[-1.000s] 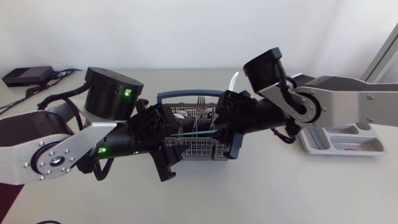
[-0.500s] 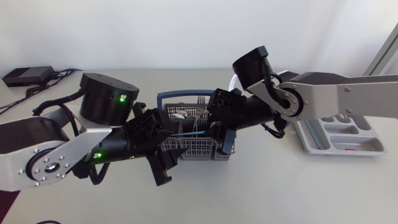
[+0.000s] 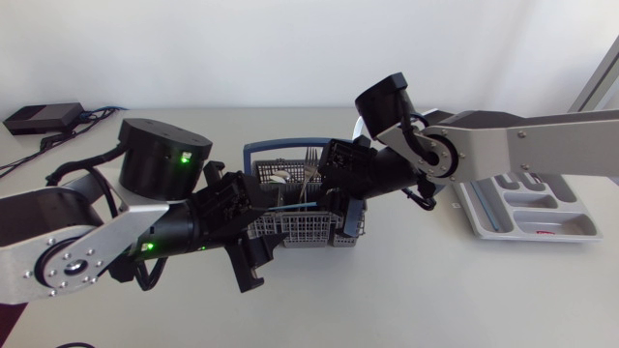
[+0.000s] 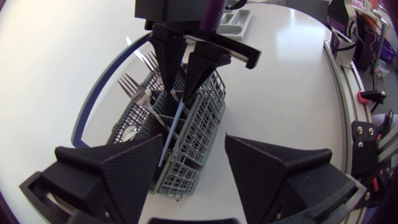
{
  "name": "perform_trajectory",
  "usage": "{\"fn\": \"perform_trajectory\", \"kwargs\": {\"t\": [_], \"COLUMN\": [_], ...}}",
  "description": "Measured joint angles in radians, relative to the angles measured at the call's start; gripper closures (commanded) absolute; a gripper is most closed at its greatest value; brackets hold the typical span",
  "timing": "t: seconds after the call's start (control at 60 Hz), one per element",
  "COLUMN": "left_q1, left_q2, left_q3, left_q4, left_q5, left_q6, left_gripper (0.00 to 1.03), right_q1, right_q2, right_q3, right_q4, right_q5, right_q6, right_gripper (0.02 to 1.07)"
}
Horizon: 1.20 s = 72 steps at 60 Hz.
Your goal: Sort the cutlery from the basket into the organizer compartments.
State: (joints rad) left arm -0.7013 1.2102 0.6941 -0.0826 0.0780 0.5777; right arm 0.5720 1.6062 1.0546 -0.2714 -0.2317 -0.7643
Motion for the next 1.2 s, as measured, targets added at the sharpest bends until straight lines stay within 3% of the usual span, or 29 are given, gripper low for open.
{"fn": "perform_trajectory", "kwargs": {"t": [0.717,1.083,1.2], "left_q1": [0.001,0.011,0.011], "left_q2": [-0.029,-0.03,-0.034], "left_q3": [-0.028,-0.028,-0.028], "left_q4": [0.006,0.006,0.006], "left_q5": [0.003,0.003,0.003], "left_q6": [0.004,0.008,0.011], "left_gripper": [0.34,0.34,0.34], "right_q1": [0.042,0.042,0.042], "right_q2": [0.016,0.037,0.047], "right_q3": [-0.015,0.034,0.052], "right_q4": [0.027,-0.06,-0.082], "right_q5": [0.087,0.096,0.099], "right_q6": [-0.052,-0.101,-0.114], "right_gripper": [0.66,0.66,0.73]}}
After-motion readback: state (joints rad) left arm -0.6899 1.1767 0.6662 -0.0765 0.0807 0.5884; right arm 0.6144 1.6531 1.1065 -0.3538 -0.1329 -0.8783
